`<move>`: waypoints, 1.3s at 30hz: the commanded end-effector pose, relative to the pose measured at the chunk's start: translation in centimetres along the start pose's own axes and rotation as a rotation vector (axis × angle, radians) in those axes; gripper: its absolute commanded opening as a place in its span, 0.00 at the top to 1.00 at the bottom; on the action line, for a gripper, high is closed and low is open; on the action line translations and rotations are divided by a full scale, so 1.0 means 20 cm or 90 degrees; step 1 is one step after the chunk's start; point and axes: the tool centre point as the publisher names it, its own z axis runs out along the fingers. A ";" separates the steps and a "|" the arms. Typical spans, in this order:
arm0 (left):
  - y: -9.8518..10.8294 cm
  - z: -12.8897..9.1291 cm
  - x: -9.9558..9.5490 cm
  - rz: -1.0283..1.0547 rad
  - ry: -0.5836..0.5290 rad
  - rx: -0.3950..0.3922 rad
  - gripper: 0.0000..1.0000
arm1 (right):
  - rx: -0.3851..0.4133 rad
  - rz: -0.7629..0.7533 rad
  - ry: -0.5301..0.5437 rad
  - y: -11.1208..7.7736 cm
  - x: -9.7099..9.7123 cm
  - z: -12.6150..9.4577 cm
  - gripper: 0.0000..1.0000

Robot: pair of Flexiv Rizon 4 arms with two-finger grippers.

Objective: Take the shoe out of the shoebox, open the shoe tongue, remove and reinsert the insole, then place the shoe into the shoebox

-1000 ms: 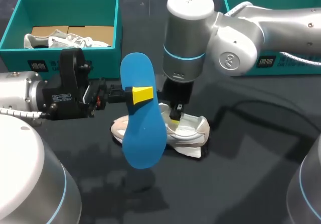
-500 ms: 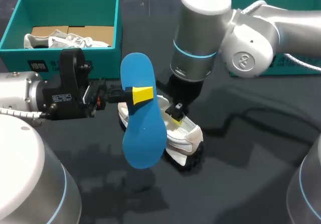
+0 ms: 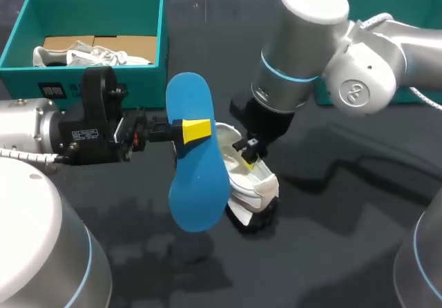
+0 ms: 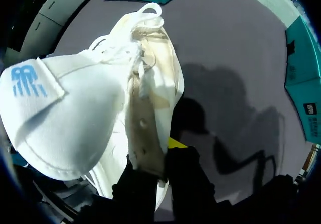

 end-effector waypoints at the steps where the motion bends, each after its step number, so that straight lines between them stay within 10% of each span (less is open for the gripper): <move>1: 0.01 0.00 0.01 0.000 -0.002 0.002 1.00 | -0.044 0.140 0.017 -0.02 -0.01 0.04 1.00; 39: 0.01 0.00 0.01 0.000 -0.002 0.002 1.00 | -0.073 0.195 0.071 0.00 -0.05 0.24 1.00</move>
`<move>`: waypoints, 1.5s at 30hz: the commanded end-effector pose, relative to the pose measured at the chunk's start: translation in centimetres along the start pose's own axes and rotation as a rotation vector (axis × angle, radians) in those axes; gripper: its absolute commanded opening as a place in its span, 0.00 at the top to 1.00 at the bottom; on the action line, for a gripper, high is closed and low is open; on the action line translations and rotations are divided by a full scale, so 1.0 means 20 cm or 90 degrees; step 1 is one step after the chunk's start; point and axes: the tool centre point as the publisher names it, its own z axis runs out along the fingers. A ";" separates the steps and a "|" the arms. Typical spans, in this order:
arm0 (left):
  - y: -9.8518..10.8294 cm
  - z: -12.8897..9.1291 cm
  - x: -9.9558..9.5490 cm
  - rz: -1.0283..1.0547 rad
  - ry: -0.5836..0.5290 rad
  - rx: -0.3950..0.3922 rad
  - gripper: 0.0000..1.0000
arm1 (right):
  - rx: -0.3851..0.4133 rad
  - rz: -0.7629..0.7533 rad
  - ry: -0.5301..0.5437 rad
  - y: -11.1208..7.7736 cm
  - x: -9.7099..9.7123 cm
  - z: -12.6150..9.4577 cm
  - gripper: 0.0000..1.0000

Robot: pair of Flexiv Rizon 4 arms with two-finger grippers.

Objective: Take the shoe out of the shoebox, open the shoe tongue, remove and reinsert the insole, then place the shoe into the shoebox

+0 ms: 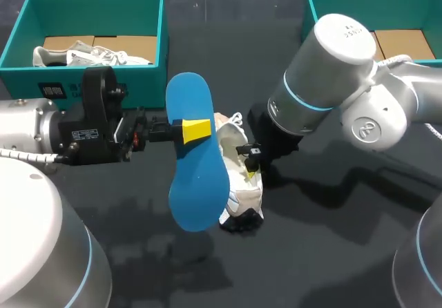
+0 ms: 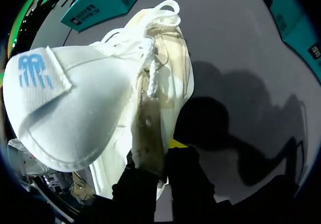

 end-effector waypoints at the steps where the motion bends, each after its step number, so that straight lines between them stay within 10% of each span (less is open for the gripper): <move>1: 0.01 0.00 0.01 0.000 -0.002 0.002 1.00 | 0.000 -0.001 0.017 0.00 -0.01 0.06 1.00; 5: 0.01 0.00 0.01 0.000 -0.002 0.002 1.00 | 0.000 -0.002 0.018 0.00 -0.01 0.07 1.00; 7: 0.01 0.00 0.01 0.000 -0.002 0.002 1.00 | -0.001 -0.002 0.023 -0.01 -0.01 0.07 0.64; 9: 0.01 0.00 0.01 0.000 -0.002 0.002 1.00 | -0.004 0.001 0.026 -0.01 0.00 0.06 0.00; 18: 0.01 0.00 0.01 0.000 -0.002 0.002 1.00 | -0.009 0.002 0.132 -0.07 0.07 -0.22 0.00; 32: 0.01 0.00 0.01 0.000 -0.002 0.002 1.00 | -0.037 -0.007 0.165 -0.07 0.07 -0.24 0.00; 37: -0.12 0.04 0.06 0.096 0.046 0.013 1.00 | -0.124 -0.021 0.243 -0.08 0.06 -0.46 0.00; 45: -0.27 0.06 0.02 0.177 0.068 0.008 1.00 | -0.120 -0.045 0.330 -0.07 0.06 -0.68 0.00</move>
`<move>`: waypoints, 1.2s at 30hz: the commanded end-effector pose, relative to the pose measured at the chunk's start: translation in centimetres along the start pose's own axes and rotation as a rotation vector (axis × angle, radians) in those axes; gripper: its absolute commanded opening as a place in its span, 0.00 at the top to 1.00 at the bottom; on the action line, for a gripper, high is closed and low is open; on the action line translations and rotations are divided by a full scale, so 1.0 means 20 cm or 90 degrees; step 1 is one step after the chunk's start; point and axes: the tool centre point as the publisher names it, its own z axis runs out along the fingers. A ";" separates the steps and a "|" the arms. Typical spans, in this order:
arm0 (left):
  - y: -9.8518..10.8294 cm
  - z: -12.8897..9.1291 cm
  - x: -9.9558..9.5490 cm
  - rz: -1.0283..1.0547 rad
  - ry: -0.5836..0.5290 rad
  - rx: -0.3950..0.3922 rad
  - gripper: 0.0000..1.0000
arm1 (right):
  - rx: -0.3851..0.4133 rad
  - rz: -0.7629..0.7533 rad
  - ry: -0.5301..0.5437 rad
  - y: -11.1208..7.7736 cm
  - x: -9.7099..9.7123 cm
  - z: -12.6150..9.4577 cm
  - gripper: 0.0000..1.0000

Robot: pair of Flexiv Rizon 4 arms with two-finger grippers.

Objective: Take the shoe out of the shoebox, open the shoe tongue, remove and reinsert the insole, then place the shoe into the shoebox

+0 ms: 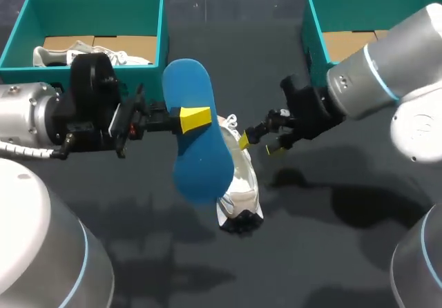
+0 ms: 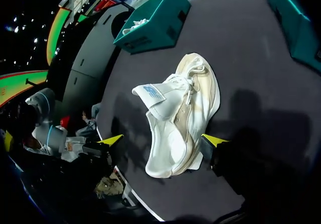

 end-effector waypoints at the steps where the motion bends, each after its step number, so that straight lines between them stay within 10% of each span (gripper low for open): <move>1: -0.11 0.05 -0.10 0.024 0.015 -0.014 1.00 | -0.011 -0.004 0.076 -0.05 -0.02 -0.20 0.00; 7: -0.14 0.05 -0.19 0.278 -0.039 -0.113 1.00 | -0.015 -0.003 0.111 -0.04 -0.03 -0.23 0.00; 16: -0.12 0.05 -0.20 0.307 -0.032 -0.113 1.00 | -0.015 -0.003 0.111 -0.04 -0.03 -0.23 0.00; 25: 0.02 0.13 -0.36 0.575 0.042 -0.090 1.00 | -0.112 -0.064 0.302 0.06 0.08 -0.47 0.00; 36: 0.02 0.13 -0.36 0.575 0.042 -0.090 1.00 | -0.115 -0.068 0.299 0.07 0.10 -0.50 0.00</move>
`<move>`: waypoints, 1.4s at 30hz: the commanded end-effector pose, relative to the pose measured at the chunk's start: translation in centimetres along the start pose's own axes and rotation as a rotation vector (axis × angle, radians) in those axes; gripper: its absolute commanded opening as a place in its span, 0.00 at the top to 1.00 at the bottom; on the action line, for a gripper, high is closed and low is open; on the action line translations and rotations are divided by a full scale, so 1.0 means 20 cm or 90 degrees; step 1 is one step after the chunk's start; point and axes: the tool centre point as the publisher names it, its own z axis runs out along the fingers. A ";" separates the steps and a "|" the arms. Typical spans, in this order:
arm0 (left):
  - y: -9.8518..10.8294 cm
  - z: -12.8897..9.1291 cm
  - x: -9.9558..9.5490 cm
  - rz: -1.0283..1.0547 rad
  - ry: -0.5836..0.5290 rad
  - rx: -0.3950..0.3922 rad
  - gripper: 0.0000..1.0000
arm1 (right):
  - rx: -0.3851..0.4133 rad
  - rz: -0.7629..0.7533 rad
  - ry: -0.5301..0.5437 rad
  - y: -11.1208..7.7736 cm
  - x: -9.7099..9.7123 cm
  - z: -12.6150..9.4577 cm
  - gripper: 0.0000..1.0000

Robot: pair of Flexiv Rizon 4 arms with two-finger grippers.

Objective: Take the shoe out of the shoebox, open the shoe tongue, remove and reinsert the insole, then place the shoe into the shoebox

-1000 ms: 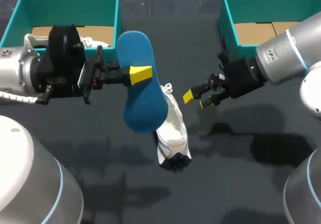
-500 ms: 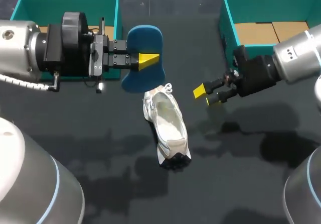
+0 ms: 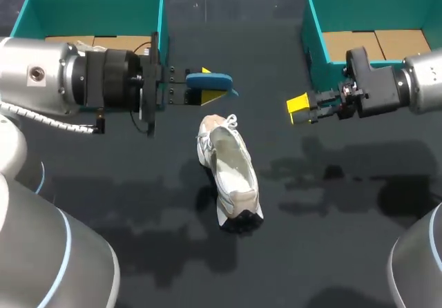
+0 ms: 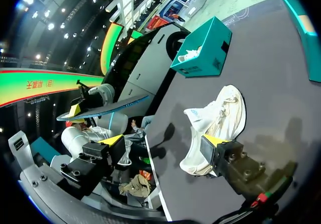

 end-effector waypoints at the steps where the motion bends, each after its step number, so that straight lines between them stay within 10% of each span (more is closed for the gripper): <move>1: 0.02 0.03 -0.03 0.001 0.005 0.005 1.00 | -0.004 0.001 -0.004 -0.01 0.01 0.00 0.00; 6: 0.15 0.06 -0.04 0.130 0.010 -0.003 1.00 | -0.036 0.036 0.039 0.07 0.07 -0.06 0.00; 9: 0.27 0.11 -0.02 0.374 0.074 -0.115 1.00 | -0.037 0.059 0.088 0.12 0.12 -0.08 0.00; 42: 0.52 0.20 -0.03 0.596 -0.051 -0.145 1.00 | -0.011 0.165 0.098 0.23 0.18 -0.02 0.00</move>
